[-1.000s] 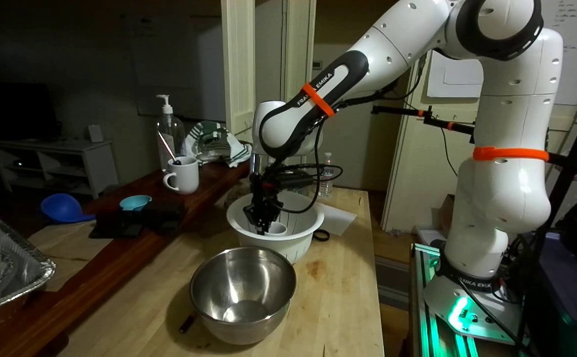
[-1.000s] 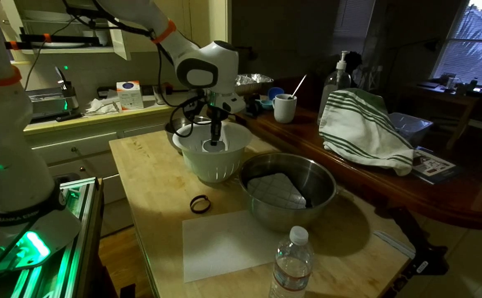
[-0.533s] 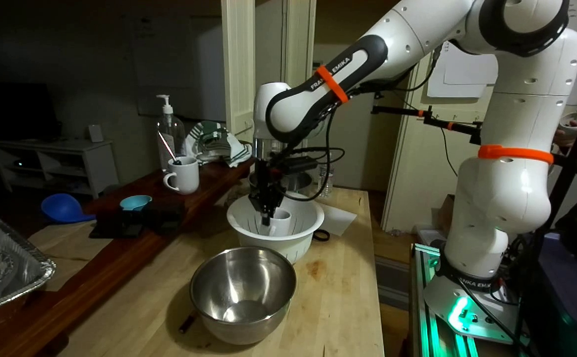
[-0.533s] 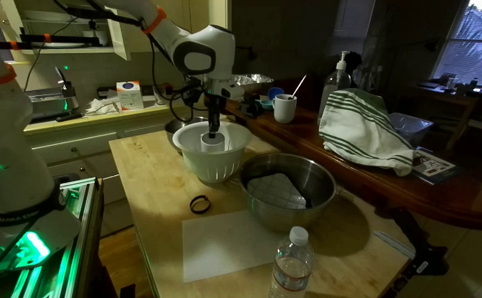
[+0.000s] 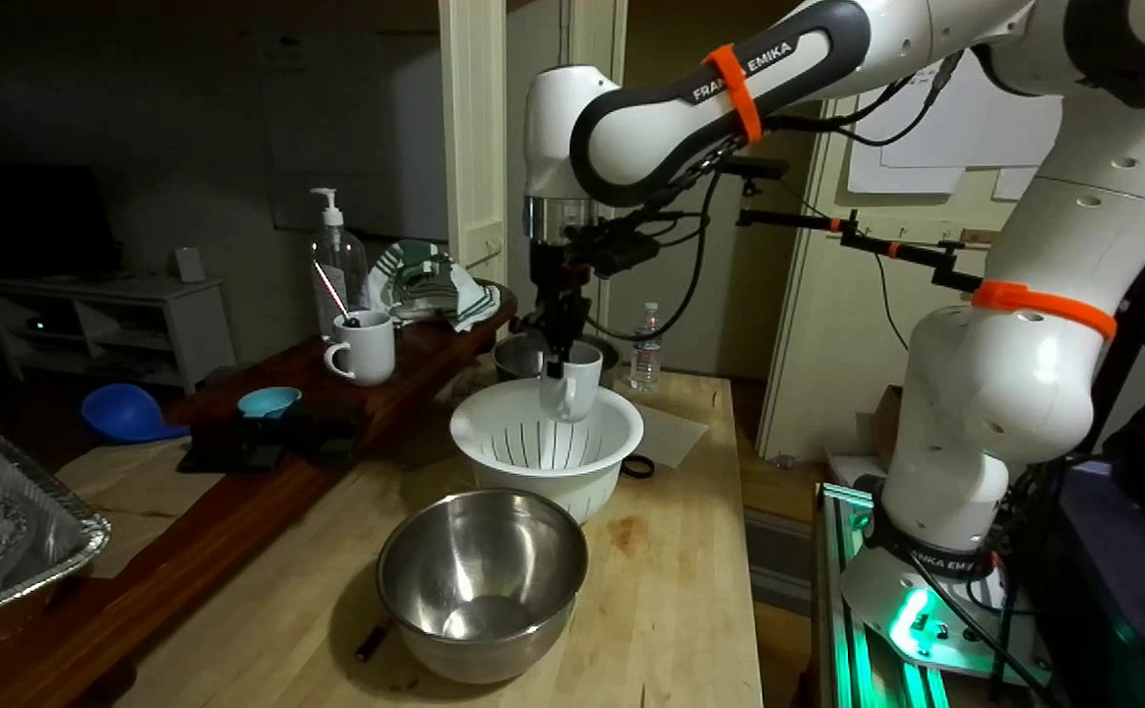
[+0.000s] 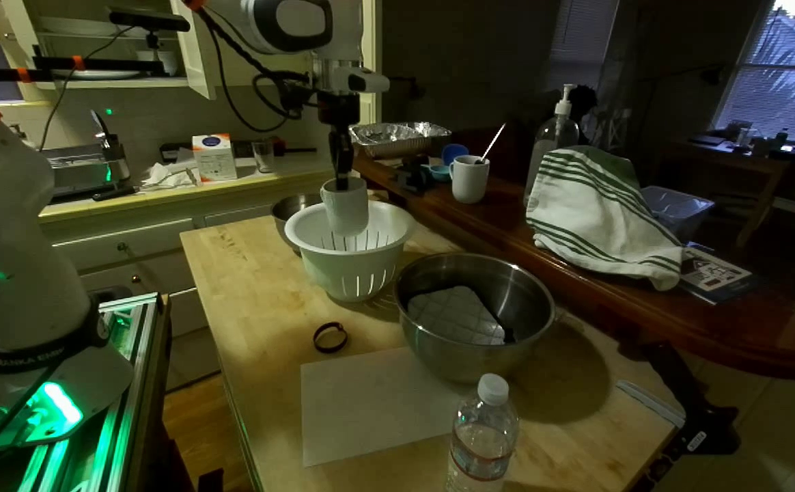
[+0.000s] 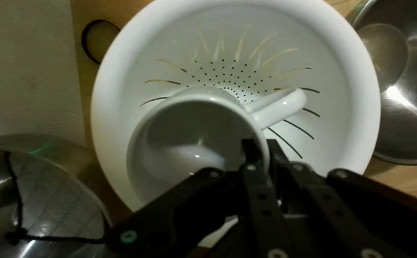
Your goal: Remove the bottle and the cup from the bowl and put them on the table
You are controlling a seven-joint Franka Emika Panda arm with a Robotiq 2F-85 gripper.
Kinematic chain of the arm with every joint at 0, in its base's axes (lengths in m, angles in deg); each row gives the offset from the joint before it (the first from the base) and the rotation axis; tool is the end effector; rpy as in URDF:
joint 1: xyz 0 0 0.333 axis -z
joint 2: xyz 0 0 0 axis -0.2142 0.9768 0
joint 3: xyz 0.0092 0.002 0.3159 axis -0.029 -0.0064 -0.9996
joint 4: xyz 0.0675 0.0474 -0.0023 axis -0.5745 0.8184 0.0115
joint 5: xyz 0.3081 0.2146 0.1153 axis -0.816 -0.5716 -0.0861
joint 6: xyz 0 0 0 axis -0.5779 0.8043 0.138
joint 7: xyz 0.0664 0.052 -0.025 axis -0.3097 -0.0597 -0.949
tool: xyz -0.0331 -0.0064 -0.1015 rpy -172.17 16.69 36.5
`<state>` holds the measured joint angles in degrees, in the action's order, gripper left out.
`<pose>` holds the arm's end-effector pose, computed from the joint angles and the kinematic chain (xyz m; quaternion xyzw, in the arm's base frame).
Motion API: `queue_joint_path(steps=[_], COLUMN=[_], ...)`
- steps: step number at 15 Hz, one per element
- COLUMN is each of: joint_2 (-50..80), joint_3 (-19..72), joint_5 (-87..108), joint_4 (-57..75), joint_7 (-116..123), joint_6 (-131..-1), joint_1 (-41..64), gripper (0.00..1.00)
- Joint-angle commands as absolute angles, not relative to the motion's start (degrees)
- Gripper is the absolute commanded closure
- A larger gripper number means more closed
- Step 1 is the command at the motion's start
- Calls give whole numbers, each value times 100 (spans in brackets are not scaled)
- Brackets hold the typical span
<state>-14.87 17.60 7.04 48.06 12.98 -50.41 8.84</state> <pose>0.4687 0.0725 0.4428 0.9985 -0.0533 0.0046 0.0074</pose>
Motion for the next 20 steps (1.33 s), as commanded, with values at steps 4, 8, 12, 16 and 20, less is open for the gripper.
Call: queue_joint_path(steps=[4, 8, 12, 16, 20], joint_2=[-2840, -3233, -3196, -2979, -2571], joint_3=[1705, 2122, 2698, 3093, 3443], joint_5=[1406, 1096, 1100, 1168, 910], joint_4=[5346, 5837, 6258, 6576, 6689], joint_7=[2596, 2428, 1449, 466, -306], joint_6=[-4972, -5119, -5346, -5425, -5610], joint_1=[1367, 1753, 1980, 2099, 2098], gripper=[97, 97, 97, 97, 97])
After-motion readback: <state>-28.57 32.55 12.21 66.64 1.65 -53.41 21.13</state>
